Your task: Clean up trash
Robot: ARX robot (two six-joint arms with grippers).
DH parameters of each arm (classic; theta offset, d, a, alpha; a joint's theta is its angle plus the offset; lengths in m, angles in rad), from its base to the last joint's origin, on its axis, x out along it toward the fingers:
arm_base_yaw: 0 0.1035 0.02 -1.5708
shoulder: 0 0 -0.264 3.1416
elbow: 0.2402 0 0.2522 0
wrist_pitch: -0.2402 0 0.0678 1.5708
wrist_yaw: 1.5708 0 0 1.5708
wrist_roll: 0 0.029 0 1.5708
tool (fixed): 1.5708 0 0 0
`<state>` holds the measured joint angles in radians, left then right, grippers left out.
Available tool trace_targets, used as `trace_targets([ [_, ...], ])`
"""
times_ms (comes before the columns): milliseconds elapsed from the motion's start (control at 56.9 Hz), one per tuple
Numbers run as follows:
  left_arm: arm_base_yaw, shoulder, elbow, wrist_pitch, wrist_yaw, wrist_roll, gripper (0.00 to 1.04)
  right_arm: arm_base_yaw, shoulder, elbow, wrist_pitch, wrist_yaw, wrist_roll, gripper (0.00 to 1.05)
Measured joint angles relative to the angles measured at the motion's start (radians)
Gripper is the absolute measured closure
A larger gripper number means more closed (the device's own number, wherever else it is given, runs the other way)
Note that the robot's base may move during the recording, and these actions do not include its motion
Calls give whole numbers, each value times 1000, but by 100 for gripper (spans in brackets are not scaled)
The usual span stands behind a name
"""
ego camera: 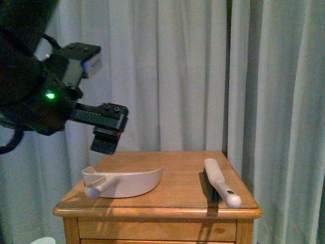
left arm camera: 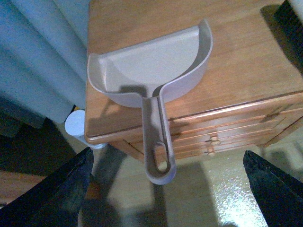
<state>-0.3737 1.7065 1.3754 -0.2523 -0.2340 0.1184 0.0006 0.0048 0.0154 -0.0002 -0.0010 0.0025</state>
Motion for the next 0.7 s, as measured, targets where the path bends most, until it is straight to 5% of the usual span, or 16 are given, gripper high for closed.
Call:
trace_targets([
  [703, 25, 338, 228, -63, -62, -26, 8, 0, 0, 0, 0, 0, 0, 7],
])
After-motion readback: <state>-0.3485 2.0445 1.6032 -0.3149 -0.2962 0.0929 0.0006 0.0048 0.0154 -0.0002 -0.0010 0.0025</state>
